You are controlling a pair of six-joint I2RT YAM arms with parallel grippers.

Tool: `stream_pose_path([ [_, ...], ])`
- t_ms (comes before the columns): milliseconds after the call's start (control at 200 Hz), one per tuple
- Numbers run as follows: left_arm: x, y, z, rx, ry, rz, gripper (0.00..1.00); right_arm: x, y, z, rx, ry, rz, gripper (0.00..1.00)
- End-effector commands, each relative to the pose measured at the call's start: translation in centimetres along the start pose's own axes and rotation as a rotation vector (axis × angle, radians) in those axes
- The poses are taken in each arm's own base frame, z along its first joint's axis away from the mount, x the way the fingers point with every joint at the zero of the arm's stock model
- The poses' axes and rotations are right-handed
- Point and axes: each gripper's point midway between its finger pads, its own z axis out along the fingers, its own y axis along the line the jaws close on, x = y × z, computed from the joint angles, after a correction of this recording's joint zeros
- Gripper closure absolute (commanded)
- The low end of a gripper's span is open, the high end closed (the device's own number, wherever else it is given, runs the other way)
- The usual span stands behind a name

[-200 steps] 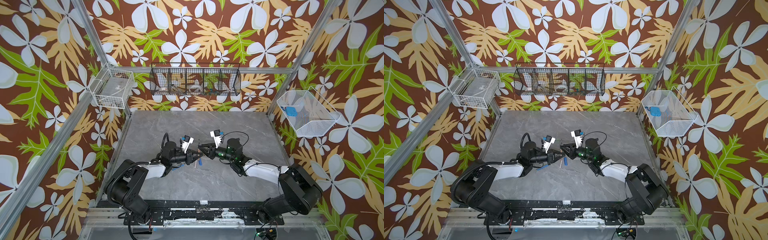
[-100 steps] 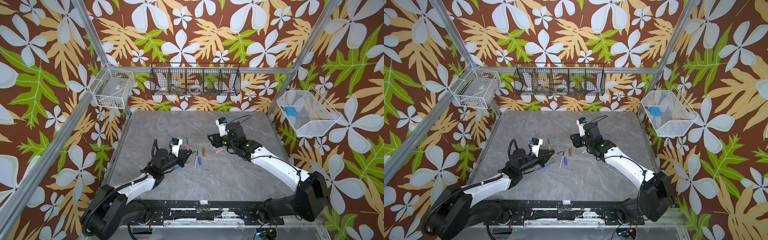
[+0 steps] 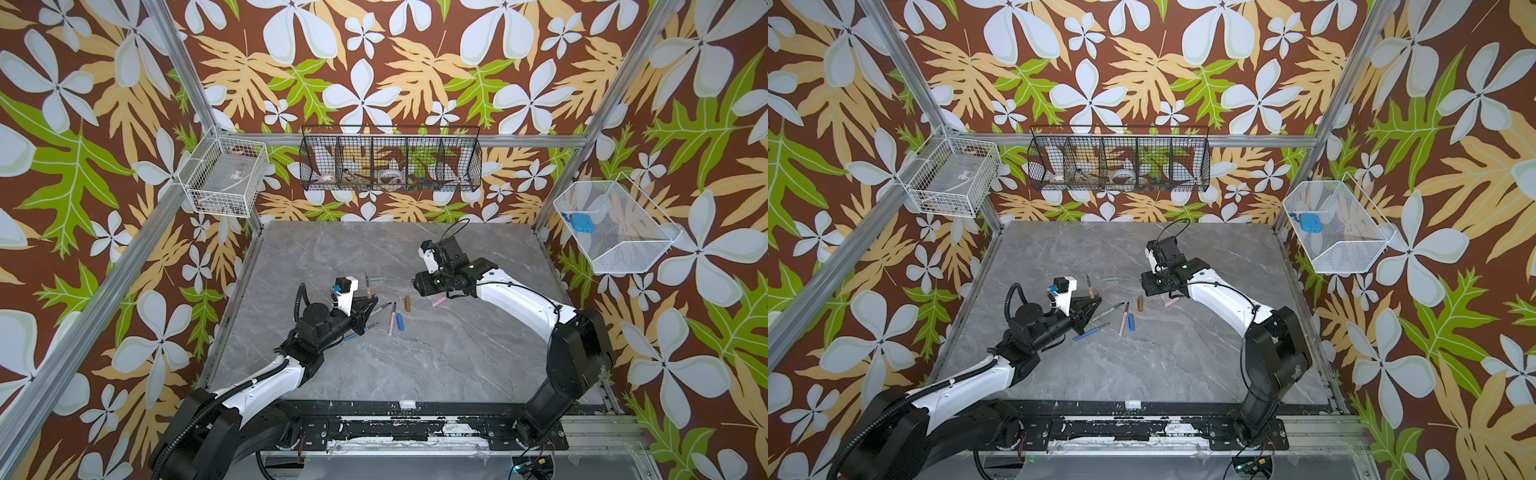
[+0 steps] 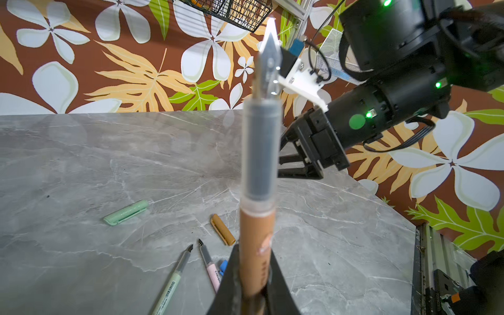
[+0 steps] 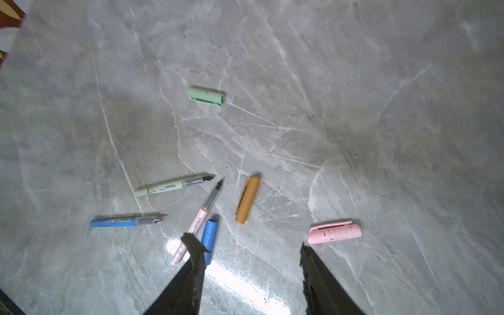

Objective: Insert the pens into the pen caps
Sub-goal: 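Open the right gripper and move it toward the mustard-yellow cap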

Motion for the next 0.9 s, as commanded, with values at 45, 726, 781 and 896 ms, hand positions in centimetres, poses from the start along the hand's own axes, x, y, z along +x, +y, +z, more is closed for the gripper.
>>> stream_pose_path([
  [45, -0.9, -0.1, -0.2, -0.008, -0.039, 0.02, 1.0, 2.6, 0.7, 2.4, -0.033, 0.126, 0.02, 0.43],
  [726, -0.4, 0.4, 0.0, -0.027, -0.028, 0.027, 1.0, 4.1, 0.1, 9.3, 0.099, 0.295, -0.049, 0.44],
  [781, -0.3, 0.3, 0.0, -0.027, -0.028, 0.027, 1.0, 4.2, -0.2, 9.6, 0.118, 0.306, -0.051, 0.44],
  [896, -0.2, 0.3, 0.1, -0.022, -0.023, 0.025, 1.0, 4.6, -0.2, 10.3, 0.123, 0.324, -0.054, 0.46],
])
